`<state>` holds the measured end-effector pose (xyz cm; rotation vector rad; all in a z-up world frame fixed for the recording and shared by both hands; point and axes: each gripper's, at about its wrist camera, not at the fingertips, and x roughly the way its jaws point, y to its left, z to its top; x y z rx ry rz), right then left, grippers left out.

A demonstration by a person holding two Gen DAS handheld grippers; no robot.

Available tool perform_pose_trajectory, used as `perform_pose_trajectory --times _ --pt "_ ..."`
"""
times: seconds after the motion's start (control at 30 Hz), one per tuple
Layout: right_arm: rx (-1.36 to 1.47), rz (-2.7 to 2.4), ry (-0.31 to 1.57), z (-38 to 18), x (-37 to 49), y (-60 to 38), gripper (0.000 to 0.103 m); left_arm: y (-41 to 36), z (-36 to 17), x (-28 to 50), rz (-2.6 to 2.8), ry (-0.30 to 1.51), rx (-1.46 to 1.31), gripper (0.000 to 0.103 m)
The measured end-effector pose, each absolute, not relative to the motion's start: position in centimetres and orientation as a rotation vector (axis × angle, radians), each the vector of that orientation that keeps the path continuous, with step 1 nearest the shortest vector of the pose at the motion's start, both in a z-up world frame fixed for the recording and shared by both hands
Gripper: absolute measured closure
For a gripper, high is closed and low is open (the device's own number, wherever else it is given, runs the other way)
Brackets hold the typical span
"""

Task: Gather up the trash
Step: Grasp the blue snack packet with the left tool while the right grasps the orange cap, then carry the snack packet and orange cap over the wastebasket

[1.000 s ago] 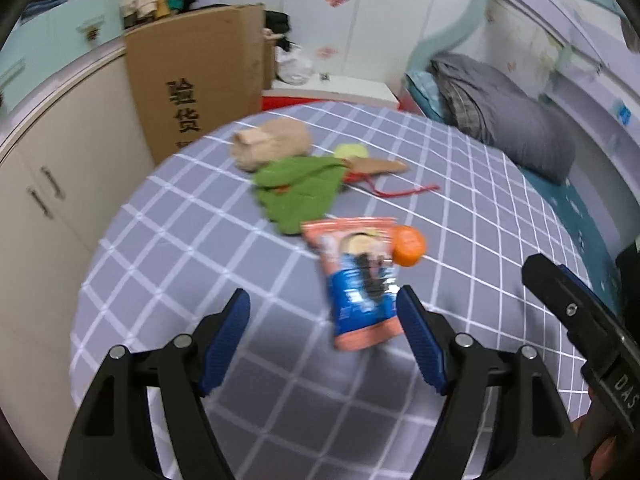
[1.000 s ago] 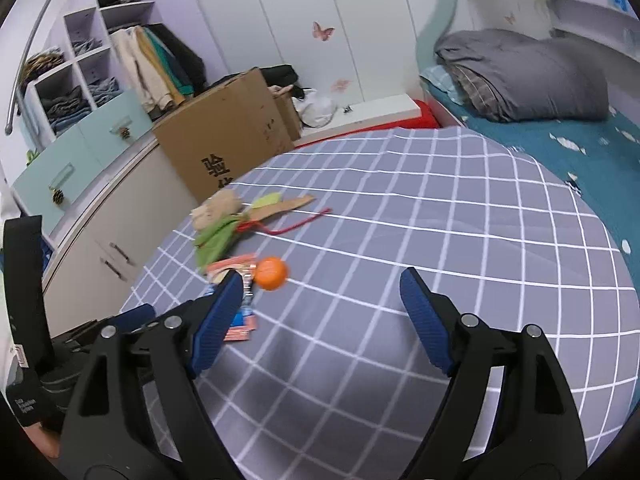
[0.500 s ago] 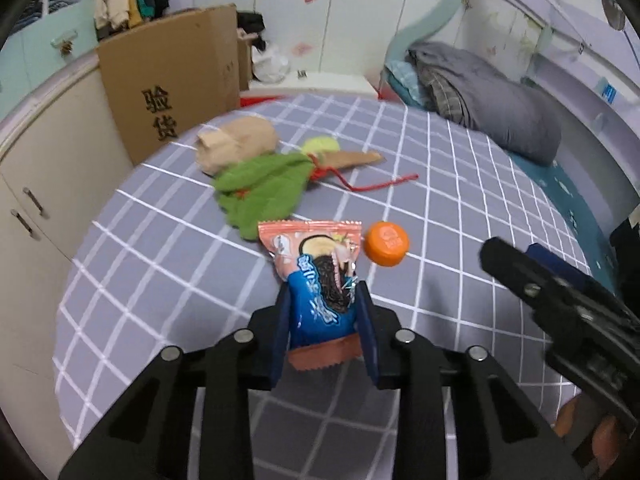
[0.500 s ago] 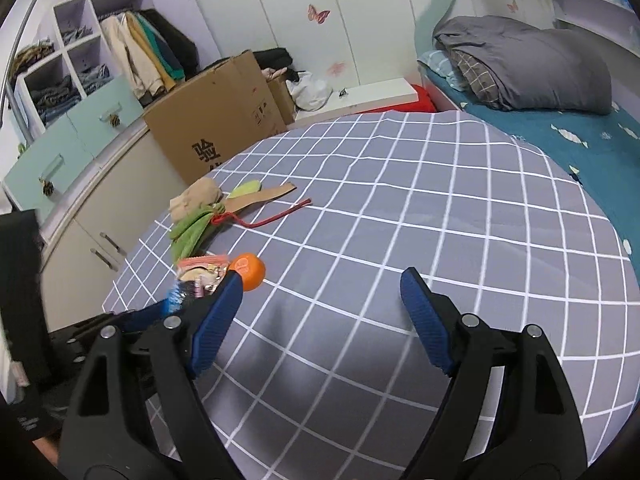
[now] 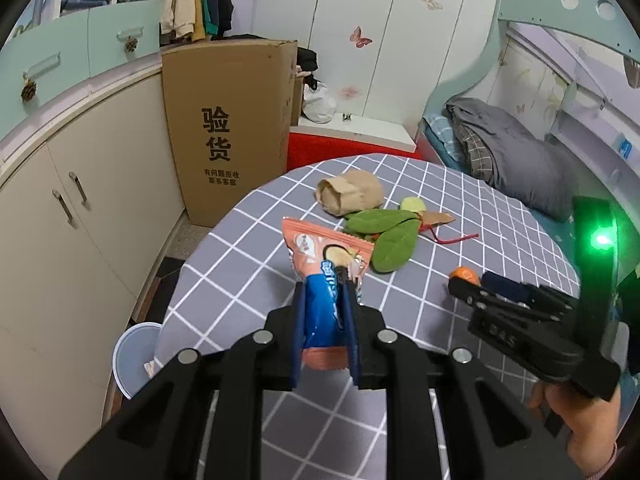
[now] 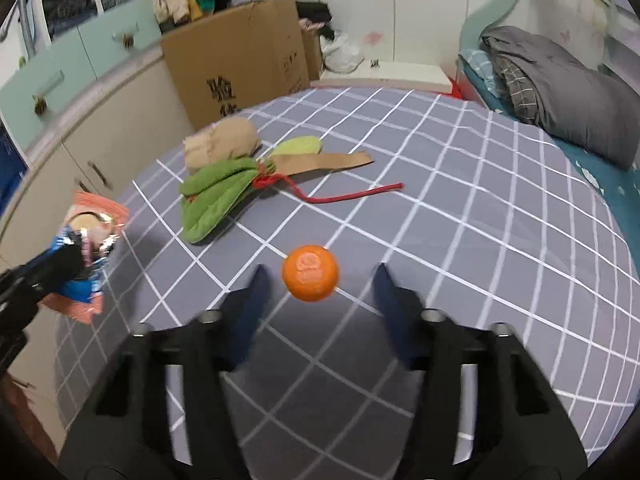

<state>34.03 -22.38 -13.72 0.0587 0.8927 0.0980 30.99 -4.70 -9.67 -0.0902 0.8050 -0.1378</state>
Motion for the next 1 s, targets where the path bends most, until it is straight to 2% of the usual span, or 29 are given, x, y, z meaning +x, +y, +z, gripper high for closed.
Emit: perform_pose_trajectory --times 0.03,0.07,0.53,0.73,1.0 --pt "0.059 0.098 0.893 -13.7 34.0 -22.4 0.069 -4.5 -9.8 31.0 -0.139 0.803 -0.091 0.086" --pt "0.045 0.091 0.895 -13.7 34.1 -22.1 0.074 -4.0 -9.8 30.8 -0.135 0.799 -0.096 0.086" --pt "0.042 0.225 0.794 -9.8 31.1 -15.0 0.074 5.3 -9.4 28.7 -0.034 0.753 -0.208 0.086" --pt "0.046 0.419 0.765 -7.9 29.2 -7.0 0.074 11.1 -10.5 26.9 0.043 0.757 -0.243 0.086" --pt "0.021 0.615 0.781 -8.7 27.3 4.0 0.074 19.5 -13.6 24.4 0.177 0.810 -0.293 0.086"
